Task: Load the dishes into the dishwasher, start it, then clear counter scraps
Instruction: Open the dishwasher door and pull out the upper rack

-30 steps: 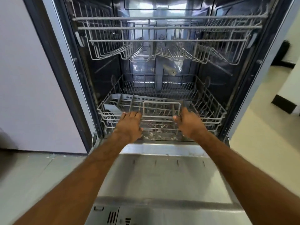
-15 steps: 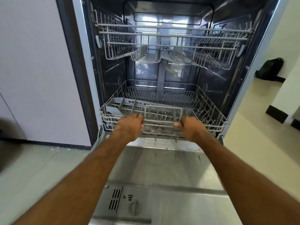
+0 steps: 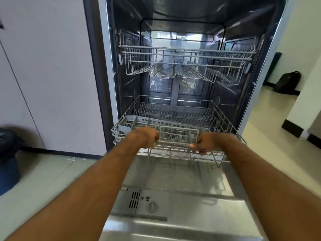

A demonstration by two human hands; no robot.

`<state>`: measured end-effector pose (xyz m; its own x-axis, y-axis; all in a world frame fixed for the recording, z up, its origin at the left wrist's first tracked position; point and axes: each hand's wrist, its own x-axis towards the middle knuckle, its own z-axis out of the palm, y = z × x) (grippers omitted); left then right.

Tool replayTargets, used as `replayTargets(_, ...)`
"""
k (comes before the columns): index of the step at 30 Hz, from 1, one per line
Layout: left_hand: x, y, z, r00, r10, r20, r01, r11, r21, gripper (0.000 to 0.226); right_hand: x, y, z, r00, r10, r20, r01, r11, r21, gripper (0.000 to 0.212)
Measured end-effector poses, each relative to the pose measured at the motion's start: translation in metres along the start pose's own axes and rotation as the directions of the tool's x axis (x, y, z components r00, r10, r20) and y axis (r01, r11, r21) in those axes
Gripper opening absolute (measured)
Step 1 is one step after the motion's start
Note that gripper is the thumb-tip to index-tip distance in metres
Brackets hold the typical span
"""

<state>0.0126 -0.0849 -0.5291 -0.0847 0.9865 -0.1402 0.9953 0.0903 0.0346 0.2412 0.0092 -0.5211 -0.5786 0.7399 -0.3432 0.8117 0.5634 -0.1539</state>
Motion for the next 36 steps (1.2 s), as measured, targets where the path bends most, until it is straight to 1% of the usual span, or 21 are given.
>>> replayTargets(5, -0.01, -0.005, -0.001, 0.999, 0.013, 0.049, -0.012, 1.0, -0.024, 0.027, -0.011, -0.008, -0.005, 0.994, 0.012, 0.111, -0.012, 1.0, -0.003, 0.031)
replayTargets(8, -0.012, -0.007, -0.001, 0.998, 0.008, 0.068, -0.004, 0.998, -0.067, 0.034, -0.009, -0.008, -0.008, 0.975, 0.022, 0.221, -0.028, 0.999, 0.027, 0.033)
replayTargets(9, -0.013, -0.008, -0.001, 0.998, 0.0, 0.056, 0.004, 0.997, -0.079, 0.036, -0.008, -0.007, -0.009, 0.973, 0.025, 0.228, -0.033, 0.999, 0.034, 0.032)
replayTargets(10, -0.016, -0.007, 0.0, 0.999, -0.006, 0.044, 0.01, 0.995, -0.095, 0.037, -0.006, -0.006, -0.006, 0.975, 0.022, 0.22, -0.034, 0.998, 0.048, 0.03)
replayTargets(12, -0.025, -0.004, 0.004, 0.999, -0.017, 0.039, 0.022, 0.99, -0.143, 0.042, -0.01, -0.006, -0.001, 0.987, 0.019, 0.159, -0.035, 0.994, 0.103, 0.028)
replayTargets(14, -0.036, 0.0, 0.016, 1.0, -0.024, 0.006, 0.025, 0.986, -0.165, 0.051, -0.019, -0.006, 0.012, 0.999, 0.022, 0.031, -0.025, 0.997, 0.078, 0.028)
replayTargets(16, -0.05, 0.002, 0.03, 0.998, -0.04, -0.047, 0.034, 0.992, -0.122, 0.063, -0.031, -0.011, 0.024, 0.994, 0.052, -0.095, -0.052, 0.999, 0.003, 0.033)
replayTargets(17, -0.059, 0.006, 0.034, 0.996, -0.053, -0.067, 0.047, 0.994, -0.094, 0.067, -0.037, -0.014, 0.031, 0.988, 0.075, -0.135, -0.076, 0.997, -0.004, 0.035)
replayTargets(19, -0.08, 0.015, 0.039, 0.996, -0.06, -0.063, 0.056, 0.996, -0.065, 0.069, -0.056, -0.023, 0.045, 0.978, 0.143, -0.155, -0.135, 0.989, 0.065, 0.036)
replayTargets(21, -0.104, 0.024, 0.039, 0.998, -0.065, -0.019, 0.064, 0.995, -0.08, 0.068, -0.079, -0.032, 0.053, 0.969, 0.207, -0.135, -0.196, 0.976, 0.092, 0.035)
replayTargets(24, -0.146, 0.038, 0.048, 0.992, -0.124, -0.022, 0.121, 0.985, -0.124, 0.075, -0.117, -0.044, 0.066, 0.973, 0.207, -0.101, -0.202, 0.978, 0.057, 0.029)
replayTargets(26, -0.173, 0.052, 0.054, 0.983, -0.18, -0.018, 0.175, 0.971, -0.164, 0.08, -0.145, -0.052, 0.075, 0.975, 0.207, -0.083, -0.204, 0.978, 0.046, 0.035)
replayTargets(28, -0.199, 0.063, 0.054, 0.979, -0.202, 0.042, 0.206, 0.966, -0.156, 0.082, -0.171, -0.059, 0.086, 0.978, 0.201, -0.045, -0.2, 0.979, 0.039, 0.039)
replayTargets(30, -0.223, 0.067, 0.05, 0.975, -0.2, 0.101, 0.213, 0.966, -0.145, 0.08, -0.193, -0.066, 0.096, 0.984, 0.178, -0.026, -0.178, 0.984, 0.018, 0.04)
replayTargets(33, -0.255, 0.07, 0.041, 0.969, -0.164, 0.185, 0.194, 0.968, -0.16, 0.079, -0.224, -0.075, 0.106, 0.983, 0.181, 0.016, -0.181, 0.983, 0.02, 0.041)
replayTargets(36, -0.285, 0.076, 0.033, 0.957, -0.144, 0.253, 0.192, 0.965, -0.177, 0.078, -0.254, -0.083, 0.116, 0.984, 0.163, 0.065, -0.164, 0.986, 0.008, 0.05)
